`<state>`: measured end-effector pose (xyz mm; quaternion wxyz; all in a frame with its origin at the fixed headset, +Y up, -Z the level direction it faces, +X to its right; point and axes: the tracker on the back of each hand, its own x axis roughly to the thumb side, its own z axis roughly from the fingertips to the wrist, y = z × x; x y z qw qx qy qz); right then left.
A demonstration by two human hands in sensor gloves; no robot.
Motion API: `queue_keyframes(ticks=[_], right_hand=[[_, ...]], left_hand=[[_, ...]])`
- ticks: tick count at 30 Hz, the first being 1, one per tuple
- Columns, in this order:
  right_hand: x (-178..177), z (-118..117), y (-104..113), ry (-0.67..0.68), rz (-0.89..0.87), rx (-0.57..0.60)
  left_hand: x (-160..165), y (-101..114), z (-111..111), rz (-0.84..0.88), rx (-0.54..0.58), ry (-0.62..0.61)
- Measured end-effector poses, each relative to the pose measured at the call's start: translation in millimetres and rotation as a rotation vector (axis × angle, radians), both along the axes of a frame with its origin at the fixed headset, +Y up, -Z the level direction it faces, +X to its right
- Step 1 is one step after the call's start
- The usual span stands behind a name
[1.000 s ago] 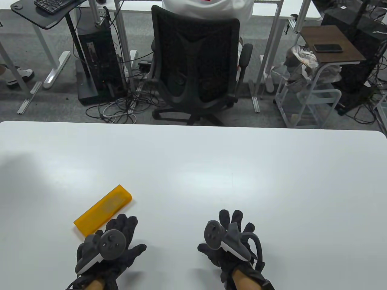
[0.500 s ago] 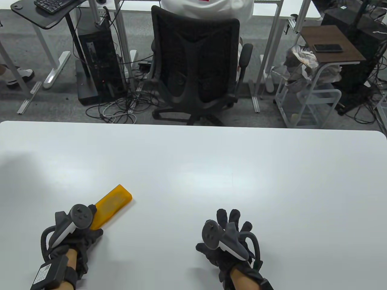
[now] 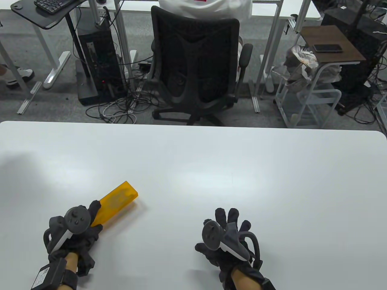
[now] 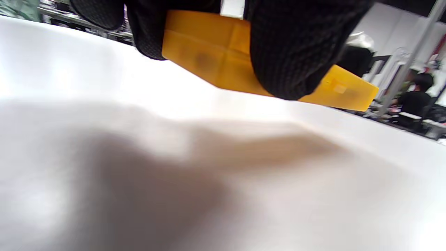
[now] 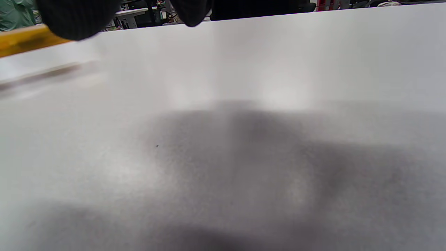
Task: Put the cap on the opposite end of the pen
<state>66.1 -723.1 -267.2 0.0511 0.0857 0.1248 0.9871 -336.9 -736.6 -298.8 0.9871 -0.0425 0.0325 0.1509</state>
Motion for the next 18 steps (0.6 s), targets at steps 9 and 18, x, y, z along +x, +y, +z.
queue_keyframes(ticks=[9, 18], right_hand=[[-7.7, 3.6, 2.8, 0.043, -0.045, 0.054], [-23.3, 4.4, -11.8, 0.104, -0.015, 0.016]], left_hand=[[92.9, -11.8, 24.9, 0.028, 0.008, -0.308], [117.2, -26.4, 32.2, -0.021, -0.066, -0.453]])
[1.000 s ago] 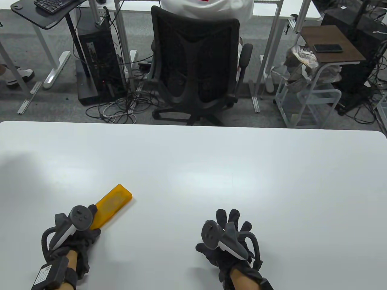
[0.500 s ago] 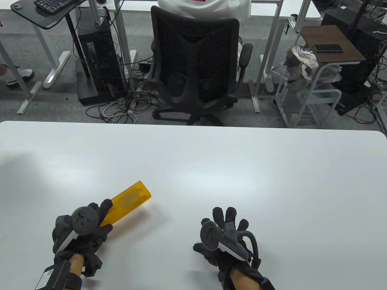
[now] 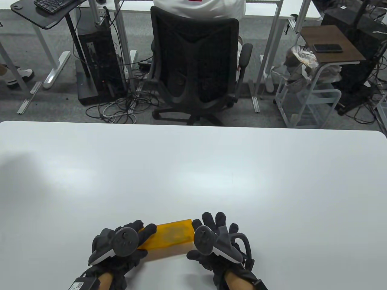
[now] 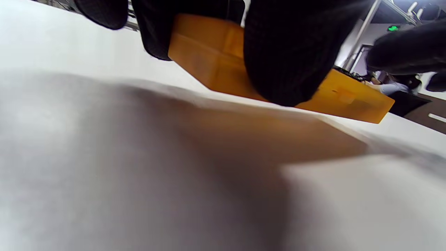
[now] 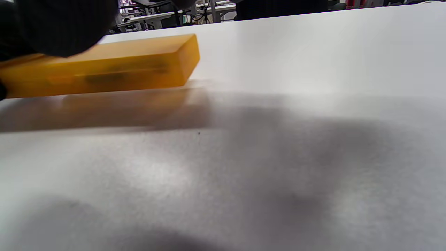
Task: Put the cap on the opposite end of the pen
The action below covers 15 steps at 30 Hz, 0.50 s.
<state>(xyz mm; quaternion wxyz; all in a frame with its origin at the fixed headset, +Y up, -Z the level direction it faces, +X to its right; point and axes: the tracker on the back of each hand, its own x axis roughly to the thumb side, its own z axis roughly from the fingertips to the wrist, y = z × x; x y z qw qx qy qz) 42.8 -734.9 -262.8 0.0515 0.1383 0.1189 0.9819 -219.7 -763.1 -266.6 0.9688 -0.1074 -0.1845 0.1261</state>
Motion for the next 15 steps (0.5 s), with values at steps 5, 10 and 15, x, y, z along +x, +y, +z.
queue_keyframes(ticks=[5, 10, 15], right_hand=[[-17.6, -0.3, -9.6, 0.062, 0.061, 0.021], [-30.1, -3.1, -22.7, 0.097, 0.164, 0.040], [-40.5, -7.1, -23.2, 0.117, 0.242, 0.139]], left_hand=[[9.8, -6.9, -1.5, -0.024, -0.008, -0.064], [18.1, -12.8, -2.4, -0.018, -0.022, -0.093], [16.2, -14.3, -4.5, -0.004, -0.023, -0.081]])
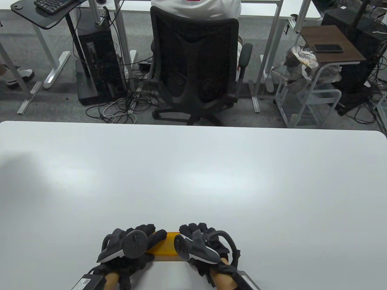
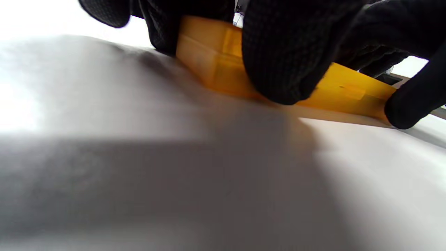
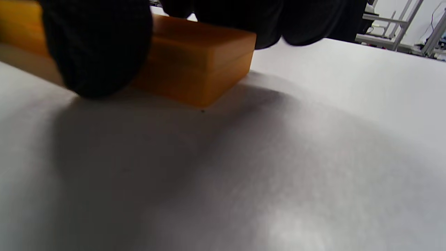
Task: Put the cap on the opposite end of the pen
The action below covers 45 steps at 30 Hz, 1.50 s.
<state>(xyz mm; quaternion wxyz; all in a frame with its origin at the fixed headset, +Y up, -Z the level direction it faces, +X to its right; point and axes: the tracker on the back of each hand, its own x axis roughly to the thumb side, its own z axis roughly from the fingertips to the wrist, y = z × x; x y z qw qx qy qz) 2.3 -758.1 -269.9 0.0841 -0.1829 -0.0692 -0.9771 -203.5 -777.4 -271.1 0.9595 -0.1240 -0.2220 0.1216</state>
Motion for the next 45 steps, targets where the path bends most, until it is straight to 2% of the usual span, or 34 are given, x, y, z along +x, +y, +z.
queue_keyframes(ticks=[4, 7, 9, 12, 13, 14, 15, 17, 20, 26, 30, 32, 33, 34, 36, 38, 42, 45], right_hand=[[2.0, 0.0, 0.8, 0.010, -0.024, 0.001], [5.8, -6.1, 3.6, -0.018, -0.091, -0.054], [12.0, -16.8, 8.4, -0.071, -0.164, -0.153], [37.6, -44.3, 12.9, -0.243, -0.503, -0.515], [45.0, -51.4, 11.7, -0.277, -0.598, -0.598], [52.1, -58.6, 9.6, -0.308, -0.688, -0.670], [57.5, -63.9, 8.1, -0.337, -0.776, -0.686], [60.6, -72.3, 3.0, -0.394, -0.863, -0.665], [57.9, -81.8, -1.5, -0.494, -0.943, -0.559], [46.5, -81.5, 1.9, -0.502, -0.770, -0.369], [52.3, -59.9, 28.1, -0.424, -0.677, -0.110], [52.8, -40.1, 45.4, -0.362, -0.642, 0.098], [50.2, -33.9, 48.9, -0.312, -0.615, 0.141], [43.0, -22.2, 51.2, -0.225, -0.540, 0.161], [25.7, -6.8, 44.4, -0.087, -0.407, 0.122], [11.4, 2.3, 30.7, -0.076, -0.265, 0.094], [-4.4, 6.1, 2.7, -0.014, 0.010, 0.053], [-6.3, 10.2, -5.2, 0.017, 0.033, 0.041]], left_hand=[[-9.2, -2.4, -2.2, -0.060, -0.003, 0.035], [-9.2, -3.2, -2.4, -0.037, -0.018, 0.045], [-12.4, -4.0, -2.5, -0.030, -0.038, 0.063], [-15.8, -5.6, -3.5, 0.011, -0.062, 0.096], [-17.4, -5.6, -3.4, 0.019, -0.062, 0.108], [-19.0, -6.6, -3.8, 0.031, -0.072, 0.121], [-20.7, -8.1, -3.5, 0.044, -0.089, 0.134], [-20.5, -9.0, -2.4, 0.071, -0.099, 0.136], [-18.9, -9.0, -0.1, 0.048, -0.094, 0.128], [-13.7, -8.2, -3.6, 0.004, -0.081, 0.150], [-11.6, -6.1, -4.0, -0.017, -0.060, 0.154], [-11.7, -6.6, -3.6, -0.001, -0.060, 0.164], [-11.4, -6.4, -3.6, -0.005, -0.057, 0.166], [-10.9, -6.3, -3.7, -0.010, -0.053, 0.166], [-10.5, -6.3, -3.3, -0.006, -0.054, 0.174], [-10.5, -6.2, -3.0, -0.002, -0.054, 0.177], [-10.6, -6.3, -2.3, 0.003, -0.055, 0.185], [-10.9, -6.4, -2.5, 0.007, -0.060, 0.190]])
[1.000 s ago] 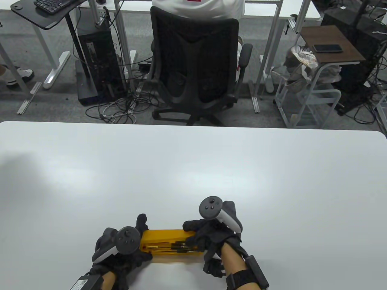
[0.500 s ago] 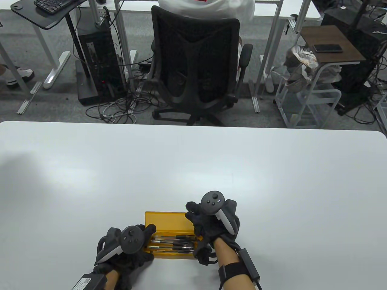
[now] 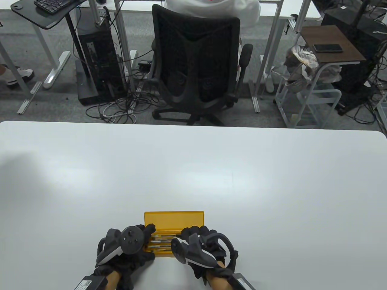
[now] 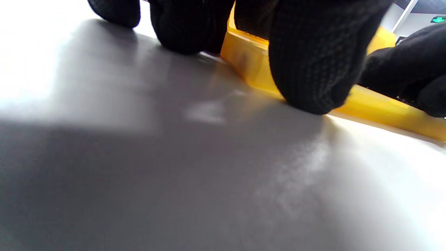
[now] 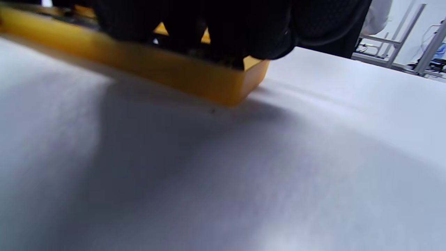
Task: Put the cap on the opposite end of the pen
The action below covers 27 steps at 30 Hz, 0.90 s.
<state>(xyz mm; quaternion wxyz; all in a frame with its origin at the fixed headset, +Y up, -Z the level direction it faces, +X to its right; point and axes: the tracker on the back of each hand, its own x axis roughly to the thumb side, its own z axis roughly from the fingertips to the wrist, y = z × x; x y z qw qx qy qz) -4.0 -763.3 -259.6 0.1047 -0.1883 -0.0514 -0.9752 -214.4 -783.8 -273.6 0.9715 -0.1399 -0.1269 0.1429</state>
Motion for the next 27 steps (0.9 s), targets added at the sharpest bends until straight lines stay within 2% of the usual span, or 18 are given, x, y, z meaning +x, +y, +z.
queue_keyframes(ticks=[5, 11, 15, 20, 23, 27], right_hand=[[-0.7, 1.1, 0.7, 0.034, -0.104, 0.060], [-1.2, 3.0, 3.1, 0.064, -0.099, 0.134], [-0.4, 2.6, 3.6, 0.063, -0.123, 0.129], [10.7, -4.3, 8.2, -0.031, -0.242, 0.076], [20.6, -6.6, 20.2, -0.044, -0.212, 0.158], [37.8, -8.0, 37.6, -0.120, -0.345, 0.174]], left_hand=[[-0.2, -0.1, 0.4, 0.006, -0.004, -0.005], [-0.6, 0.2, 0.5, 0.006, -0.005, -0.003], [-0.8, 0.0, 0.9, 0.009, -0.007, -0.003], [-3.3, -1.1, 1.3, 0.028, -0.021, 0.004], [-4.5, -1.0, 1.8, 0.035, -0.021, 0.010], [-11.0, 4.4, 3.3, 0.092, -0.004, 0.012]])
